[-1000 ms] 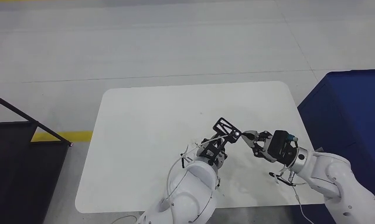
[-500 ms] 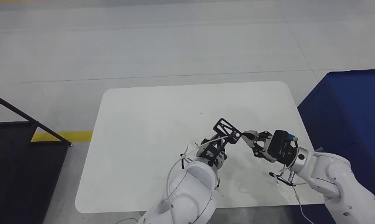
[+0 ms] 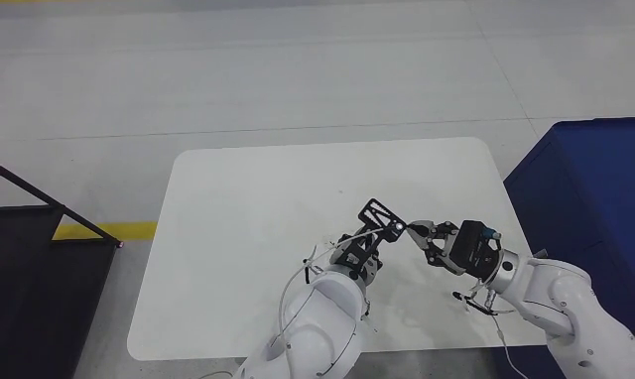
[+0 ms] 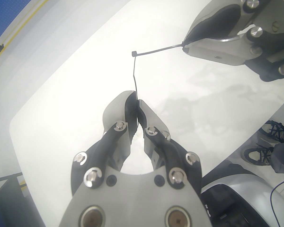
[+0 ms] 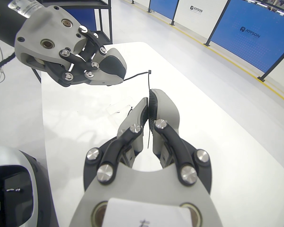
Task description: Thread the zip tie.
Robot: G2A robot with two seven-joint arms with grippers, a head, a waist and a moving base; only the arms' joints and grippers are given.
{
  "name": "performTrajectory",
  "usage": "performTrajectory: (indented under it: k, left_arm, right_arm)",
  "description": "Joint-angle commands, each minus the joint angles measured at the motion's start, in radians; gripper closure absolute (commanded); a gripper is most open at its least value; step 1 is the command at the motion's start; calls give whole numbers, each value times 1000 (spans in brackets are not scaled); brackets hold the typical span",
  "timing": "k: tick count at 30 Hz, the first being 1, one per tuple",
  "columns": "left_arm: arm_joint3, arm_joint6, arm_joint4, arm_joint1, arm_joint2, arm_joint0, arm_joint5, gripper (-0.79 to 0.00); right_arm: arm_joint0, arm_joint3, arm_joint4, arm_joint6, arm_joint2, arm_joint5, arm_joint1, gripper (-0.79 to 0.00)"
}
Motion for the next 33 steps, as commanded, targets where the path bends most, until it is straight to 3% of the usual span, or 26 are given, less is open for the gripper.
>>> performTrajectory:
  k: [1,33]
  left_arm:
    - [-2,1,3,-1,-1,2,-2,0]
    - [-7,10,10,-16,-42,39,-48,0]
  right_arm:
    - [1,-4,-5,5,-4,1,-1,0]
    - [0,-12,-27,8,-15,7,-17,0]
